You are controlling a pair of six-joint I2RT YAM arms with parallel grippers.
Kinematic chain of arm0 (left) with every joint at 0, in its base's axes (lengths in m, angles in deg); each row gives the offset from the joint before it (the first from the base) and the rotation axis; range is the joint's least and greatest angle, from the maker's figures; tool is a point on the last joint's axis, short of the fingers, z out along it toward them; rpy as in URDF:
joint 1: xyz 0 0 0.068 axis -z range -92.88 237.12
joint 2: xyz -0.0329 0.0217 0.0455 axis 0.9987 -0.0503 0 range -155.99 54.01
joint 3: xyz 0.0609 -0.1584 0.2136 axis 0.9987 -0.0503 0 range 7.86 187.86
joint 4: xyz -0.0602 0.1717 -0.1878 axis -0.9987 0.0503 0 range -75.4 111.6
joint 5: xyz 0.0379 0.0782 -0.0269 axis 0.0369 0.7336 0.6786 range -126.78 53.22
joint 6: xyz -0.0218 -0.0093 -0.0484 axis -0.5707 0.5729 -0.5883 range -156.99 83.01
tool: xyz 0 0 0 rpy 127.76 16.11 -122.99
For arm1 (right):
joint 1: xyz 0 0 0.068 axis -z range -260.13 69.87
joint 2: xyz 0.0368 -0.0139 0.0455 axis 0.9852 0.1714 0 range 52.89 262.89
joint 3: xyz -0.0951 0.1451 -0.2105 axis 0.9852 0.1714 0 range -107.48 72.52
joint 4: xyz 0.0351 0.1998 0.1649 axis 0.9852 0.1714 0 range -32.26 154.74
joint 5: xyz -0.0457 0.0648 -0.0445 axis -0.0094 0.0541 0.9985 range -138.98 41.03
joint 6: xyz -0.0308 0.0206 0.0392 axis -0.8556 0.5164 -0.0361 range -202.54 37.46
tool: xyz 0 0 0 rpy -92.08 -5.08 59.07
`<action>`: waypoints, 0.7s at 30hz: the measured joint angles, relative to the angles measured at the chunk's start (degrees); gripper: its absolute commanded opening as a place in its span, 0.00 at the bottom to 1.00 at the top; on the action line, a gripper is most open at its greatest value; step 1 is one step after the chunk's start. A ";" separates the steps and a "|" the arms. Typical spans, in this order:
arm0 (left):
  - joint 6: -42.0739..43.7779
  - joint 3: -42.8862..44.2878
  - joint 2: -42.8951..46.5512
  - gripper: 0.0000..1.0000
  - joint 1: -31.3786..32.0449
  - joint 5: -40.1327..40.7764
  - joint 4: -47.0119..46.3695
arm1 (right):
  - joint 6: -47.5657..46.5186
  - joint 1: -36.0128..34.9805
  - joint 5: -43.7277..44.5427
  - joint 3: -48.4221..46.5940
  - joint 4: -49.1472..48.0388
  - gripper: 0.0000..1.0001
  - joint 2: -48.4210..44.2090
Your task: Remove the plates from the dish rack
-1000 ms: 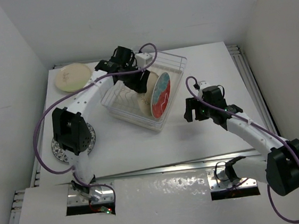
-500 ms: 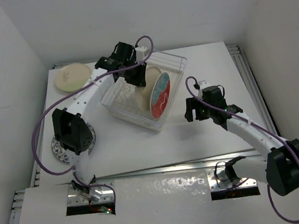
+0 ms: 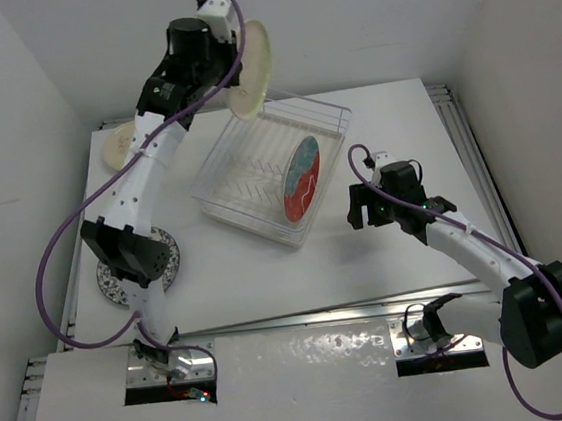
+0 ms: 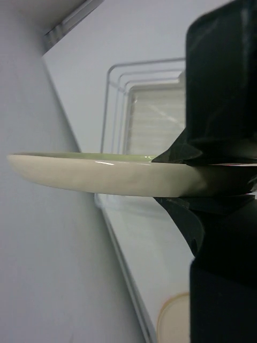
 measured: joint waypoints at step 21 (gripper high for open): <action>-10.71 -8.41 -19.15 0.00 -45.90 -19.28 -20.33 | -1.16 0.00 -2.91 -7.50 2.69 0.75 5.31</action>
